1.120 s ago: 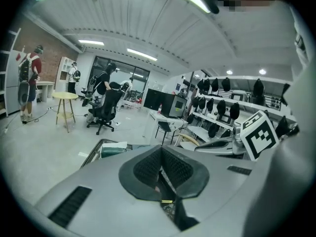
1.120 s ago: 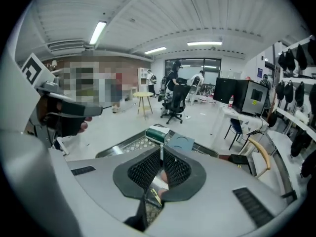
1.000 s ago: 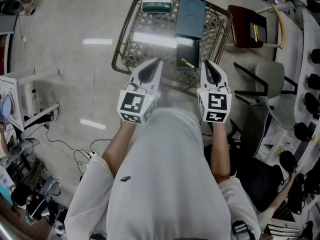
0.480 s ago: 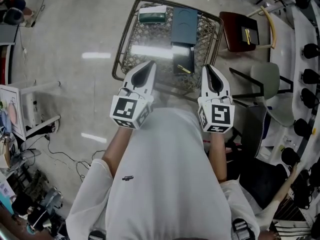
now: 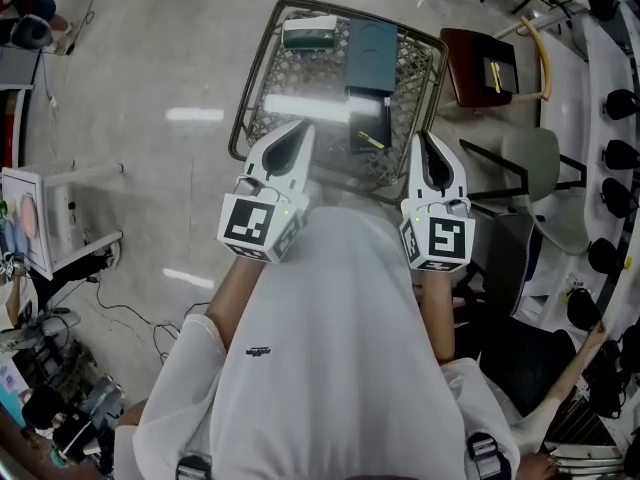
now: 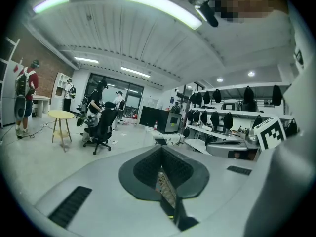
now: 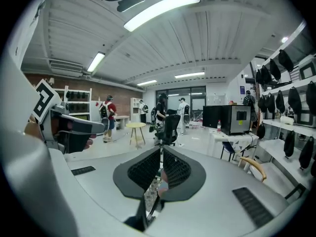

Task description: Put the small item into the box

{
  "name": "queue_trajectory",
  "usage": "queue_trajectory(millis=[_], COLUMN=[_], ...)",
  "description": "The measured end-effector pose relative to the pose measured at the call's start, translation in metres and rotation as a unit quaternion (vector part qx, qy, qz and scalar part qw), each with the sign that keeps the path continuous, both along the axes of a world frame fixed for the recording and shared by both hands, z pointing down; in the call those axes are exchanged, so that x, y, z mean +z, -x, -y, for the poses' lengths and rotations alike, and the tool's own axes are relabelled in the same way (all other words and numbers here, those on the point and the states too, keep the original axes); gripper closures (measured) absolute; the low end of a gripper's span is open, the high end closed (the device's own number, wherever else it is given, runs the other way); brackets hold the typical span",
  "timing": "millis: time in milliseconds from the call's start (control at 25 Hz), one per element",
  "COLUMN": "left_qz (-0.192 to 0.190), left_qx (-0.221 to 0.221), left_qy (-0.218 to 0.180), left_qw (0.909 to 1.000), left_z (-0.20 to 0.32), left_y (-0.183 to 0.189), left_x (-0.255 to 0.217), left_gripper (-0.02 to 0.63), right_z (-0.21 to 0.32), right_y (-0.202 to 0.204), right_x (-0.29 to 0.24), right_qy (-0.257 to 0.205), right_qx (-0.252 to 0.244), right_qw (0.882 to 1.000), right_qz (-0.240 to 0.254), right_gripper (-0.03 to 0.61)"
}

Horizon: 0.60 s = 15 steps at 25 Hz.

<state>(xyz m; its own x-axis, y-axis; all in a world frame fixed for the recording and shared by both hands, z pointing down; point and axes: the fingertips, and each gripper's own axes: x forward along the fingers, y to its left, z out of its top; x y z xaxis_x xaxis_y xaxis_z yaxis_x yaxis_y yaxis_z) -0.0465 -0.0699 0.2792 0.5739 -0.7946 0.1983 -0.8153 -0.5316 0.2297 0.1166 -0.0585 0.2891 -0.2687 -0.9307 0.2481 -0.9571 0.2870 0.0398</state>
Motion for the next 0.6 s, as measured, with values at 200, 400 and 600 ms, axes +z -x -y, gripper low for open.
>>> queue_trajectory(millis=[200, 400, 600], left_qz=[-0.002, 0.001, 0.002], left_qx=[-0.002, -0.002, -0.002], left_qy=[-0.004, -0.008, -0.007], left_qw=[1.0000, 1.0000, 1.0000], left_z=[0.0007, -0.0023, -0.0046], left_y=[0.0018, 0.0019, 0.0025], left_x=[-0.0014, -0.0036, -0.0050], left_gripper=[0.612, 0.612, 0.612], right_z=[0.0010, -0.0017, -0.0046], right_y=[0.0074, 0.0084, 0.0070], right_x=[-0.0062, -0.0100, -0.0068], right_qy=[-0.013, -0.019, -0.012], right_qx=[-0.007, -0.008, -0.006], right_qw=[1.000, 1.000, 1.000], right_qz=[0.002, 0.005, 0.003], right_gripper=[0.565, 0.565, 0.567])
